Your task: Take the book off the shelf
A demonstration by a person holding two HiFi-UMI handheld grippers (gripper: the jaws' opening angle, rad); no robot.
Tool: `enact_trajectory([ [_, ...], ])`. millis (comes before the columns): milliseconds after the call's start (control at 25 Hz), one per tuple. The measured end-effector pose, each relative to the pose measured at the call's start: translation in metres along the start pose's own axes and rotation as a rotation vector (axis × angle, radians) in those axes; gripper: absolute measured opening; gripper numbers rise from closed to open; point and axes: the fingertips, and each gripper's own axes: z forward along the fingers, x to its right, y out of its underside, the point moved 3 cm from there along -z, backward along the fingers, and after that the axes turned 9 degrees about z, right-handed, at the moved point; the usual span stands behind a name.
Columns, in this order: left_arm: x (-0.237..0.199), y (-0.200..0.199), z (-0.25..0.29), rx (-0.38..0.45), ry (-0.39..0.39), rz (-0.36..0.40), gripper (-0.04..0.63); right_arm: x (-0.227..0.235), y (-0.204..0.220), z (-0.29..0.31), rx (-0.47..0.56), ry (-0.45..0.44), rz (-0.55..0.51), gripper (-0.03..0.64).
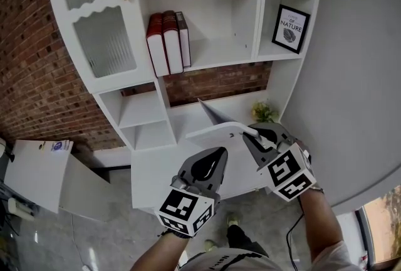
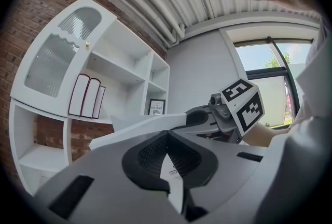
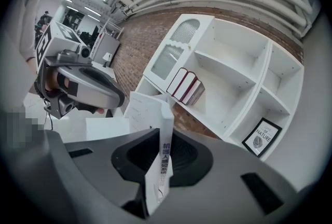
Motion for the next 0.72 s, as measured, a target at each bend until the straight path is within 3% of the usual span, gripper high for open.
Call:
enact_trajectory([
  [720,0.0022,0.0022,0.0041,-0.006,-0.002,0.006,0.011,-0.002,0.0066,0.0002,-0.006,-0.014,0.034,0.052],
])
